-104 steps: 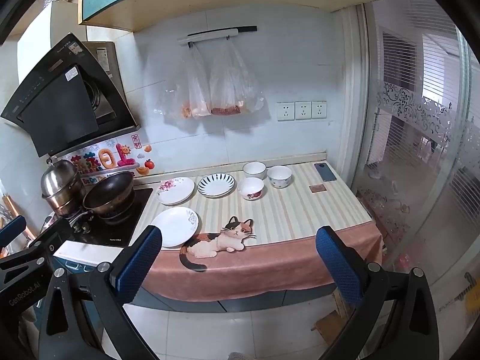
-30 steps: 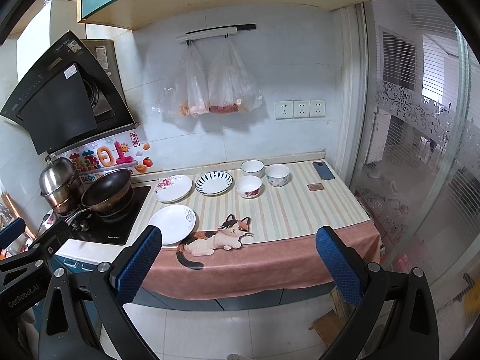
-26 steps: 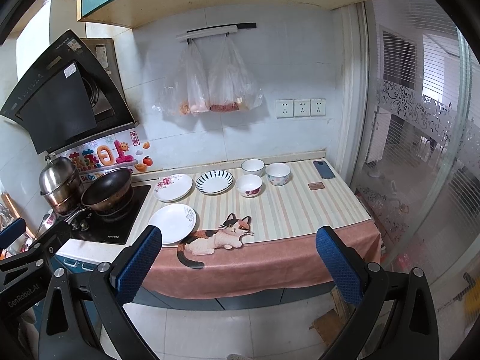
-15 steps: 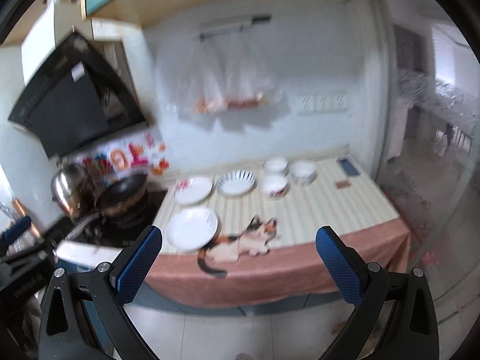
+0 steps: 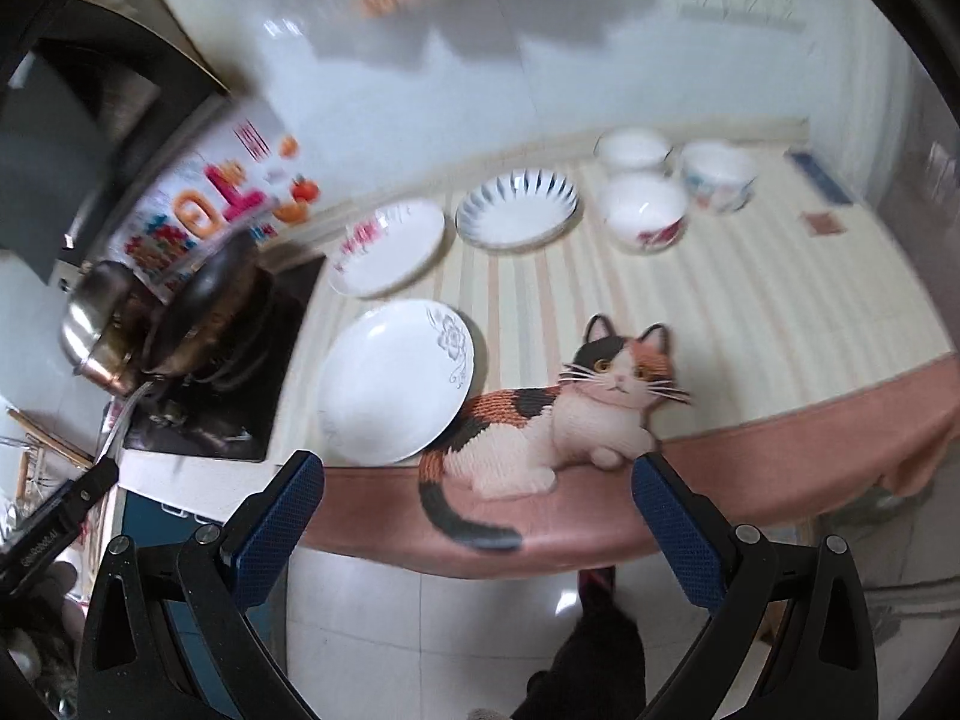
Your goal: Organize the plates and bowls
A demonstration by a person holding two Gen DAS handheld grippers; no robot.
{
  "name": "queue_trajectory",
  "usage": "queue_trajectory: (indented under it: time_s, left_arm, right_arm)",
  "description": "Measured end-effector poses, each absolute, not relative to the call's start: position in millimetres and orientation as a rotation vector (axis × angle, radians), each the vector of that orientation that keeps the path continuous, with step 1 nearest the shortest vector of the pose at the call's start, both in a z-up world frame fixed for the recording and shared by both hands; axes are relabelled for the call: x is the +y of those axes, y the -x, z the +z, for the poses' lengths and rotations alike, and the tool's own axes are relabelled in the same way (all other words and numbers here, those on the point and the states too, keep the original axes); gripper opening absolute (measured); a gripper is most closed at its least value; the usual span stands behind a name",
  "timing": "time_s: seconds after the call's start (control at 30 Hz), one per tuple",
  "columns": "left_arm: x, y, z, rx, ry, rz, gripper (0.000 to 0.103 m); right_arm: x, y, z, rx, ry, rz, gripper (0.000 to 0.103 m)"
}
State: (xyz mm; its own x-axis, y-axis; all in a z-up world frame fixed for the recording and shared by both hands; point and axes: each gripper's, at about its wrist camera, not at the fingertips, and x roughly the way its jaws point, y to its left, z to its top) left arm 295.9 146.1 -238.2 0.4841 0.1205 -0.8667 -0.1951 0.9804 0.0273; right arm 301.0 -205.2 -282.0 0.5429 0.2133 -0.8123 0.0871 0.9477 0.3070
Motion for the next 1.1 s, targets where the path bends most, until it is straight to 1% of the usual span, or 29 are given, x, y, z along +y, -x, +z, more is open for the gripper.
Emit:
queue_trajectory:
  time_s: [0.17,0.2,0.23,0.27,0.3,0.33,0.37,0.43,0.47,0.53,0.57,0.6,0.63,0.67,0.7,0.73,0.93,1.1]
  left_arm:
    - [148.4,-374.6,-313.3,1.208,0.125,0.187,0.099]
    - [146.6,-389.6,-328.1,1.243,0.145,0.174,0.092]
    - [144.8,-401.1,-339.1,1.272,0.164,0.158,0.083]
    - [143.3,-412.9,-350.9,1.303,0.180,0.144,0.080]
    - [140.8,-423.8,-362.5,1.333,0.191,0.129,0.076]
    - [136.9,-432.3,-372.8,1.361,0.195,0.117,0.071]
    - [135.5,-437.3,-379.5,1.373,0.197,0.109,0.069]
    - [133.6,-445.8,-391.2,1.404,0.202,0.097,0.063]
    - [132.3,-448.6,-396.8,1.418,0.204,0.092,0.060]
    - [129.6,-451.6,-405.1,1.446,0.207,0.081,0.046]
    - [128.8,-451.7,-407.8,1.458,0.213,0.077,0.042]
    - [128.5,-451.6,-408.1,1.458,0.227,0.065,0.036]
    - [127.4,-451.4,-406.7,1.452,0.239,0.054,0.033]
    - [125.4,-451.9,-405.5,1.451,0.231,0.061,0.033]
    - [125.0,-451.7,-404.5,1.449,0.230,0.063,0.033]
    - [125.6,-450.7,-403.4,1.448,0.235,0.066,0.033]
    - [123.7,-440.4,-392.0,1.451,0.233,0.088,0.033]
    - [112.4,-437.8,-380.6,1.447,0.206,0.084,0.033]
  right_arm:
    - [-203.7,-412.8,-359.8,1.131,-0.338,0.137,0.103]
    - [-203.1,-431.3,-373.7,1.157,-0.342,0.151,0.102]
    - [-202.2,-451.5,-388.9,1.183,-0.350,0.170,0.101]
    - [-201.2,-469.3,-402.7,1.208,-0.358,0.190,0.101]
    - [-197.7,-483.9,-414.7,1.233,-0.361,0.205,0.098]
    - [-194.8,-500.0,-428.3,1.261,-0.365,0.225,0.092]
    - [-191.2,-513.4,-439.4,1.283,-0.370,0.252,0.089]
    - [-183.9,-535.5,-461.1,1.332,-0.371,0.295,0.076]
    - [-179.8,-543.1,-469.3,1.354,-0.370,0.316,0.073]
    - [-170.5,-554.5,-482.7,1.381,-0.354,0.357,0.058]
    - [-166.0,-559.7,-488.6,1.392,-0.339,0.374,0.053]
    - [-160.8,-564.4,-494.7,1.409,-0.318,0.392,0.041]
    - [-156.9,-566.2,-498.3,1.418,-0.310,0.407,0.031]
    - [-153.1,-565.2,-497.9,1.423,-0.314,0.419,0.027]
    - [-150.4,-568.4,-501.2,1.429,-0.311,0.429,0.020]
    - [-147.8,-569.8,-501.2,1.428,-0.305,0.436,0.016]
    - [-136.1,-572.2,-493.6,1.414,-0.244,0.459,0.016]
    - [-144.8,-566.8,-488.1,1.419,-0.241,0.464,0.016]
